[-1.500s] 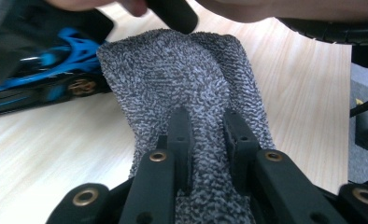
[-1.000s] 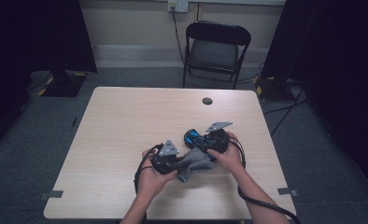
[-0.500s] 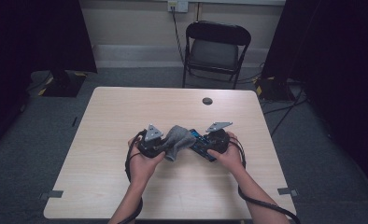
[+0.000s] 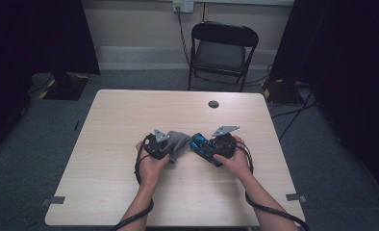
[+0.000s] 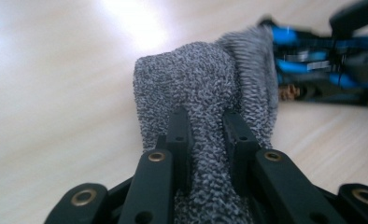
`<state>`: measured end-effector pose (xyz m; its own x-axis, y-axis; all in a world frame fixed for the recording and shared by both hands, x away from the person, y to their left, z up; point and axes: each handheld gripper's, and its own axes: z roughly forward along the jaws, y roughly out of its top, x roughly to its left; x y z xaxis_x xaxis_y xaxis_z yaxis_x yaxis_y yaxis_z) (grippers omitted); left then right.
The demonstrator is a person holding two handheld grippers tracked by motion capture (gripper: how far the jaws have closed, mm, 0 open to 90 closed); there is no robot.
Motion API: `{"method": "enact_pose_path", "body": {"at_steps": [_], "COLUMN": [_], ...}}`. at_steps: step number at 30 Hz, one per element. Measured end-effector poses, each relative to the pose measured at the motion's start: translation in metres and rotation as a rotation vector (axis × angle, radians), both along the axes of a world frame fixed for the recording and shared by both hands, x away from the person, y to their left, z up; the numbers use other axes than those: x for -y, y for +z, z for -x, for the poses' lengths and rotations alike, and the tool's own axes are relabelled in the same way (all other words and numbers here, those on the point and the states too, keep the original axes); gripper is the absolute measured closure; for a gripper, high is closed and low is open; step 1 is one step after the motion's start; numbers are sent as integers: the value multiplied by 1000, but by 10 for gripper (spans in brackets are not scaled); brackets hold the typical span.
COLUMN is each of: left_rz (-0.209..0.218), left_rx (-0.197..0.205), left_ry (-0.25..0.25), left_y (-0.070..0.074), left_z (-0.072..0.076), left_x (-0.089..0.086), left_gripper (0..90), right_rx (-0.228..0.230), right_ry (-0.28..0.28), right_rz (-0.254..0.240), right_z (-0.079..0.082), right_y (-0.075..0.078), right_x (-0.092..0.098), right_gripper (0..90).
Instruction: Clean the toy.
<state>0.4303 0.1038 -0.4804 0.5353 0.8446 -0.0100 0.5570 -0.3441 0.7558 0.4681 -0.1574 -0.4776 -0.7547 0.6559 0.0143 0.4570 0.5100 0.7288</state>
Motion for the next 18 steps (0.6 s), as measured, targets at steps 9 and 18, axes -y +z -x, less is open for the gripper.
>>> {"method": "enact_pose_path", "body": {"at_steps": [9, 18], "left_rz": [-111, -167], "left_rx": [-51, -68], "left_ry": [-80, -151], "left_y": [-2, 1], "left_z": [6, 18], "left_x": [20, 33], "left_gripper": [754, 759], "right_rx": [3, 2], "right_ry": [1, 0], "right_rz": [-5, -1], "right_z": [0, 0], "right_y": [0, 0], "right_x": [0, 0], "right_gripper": [429, 429]}}
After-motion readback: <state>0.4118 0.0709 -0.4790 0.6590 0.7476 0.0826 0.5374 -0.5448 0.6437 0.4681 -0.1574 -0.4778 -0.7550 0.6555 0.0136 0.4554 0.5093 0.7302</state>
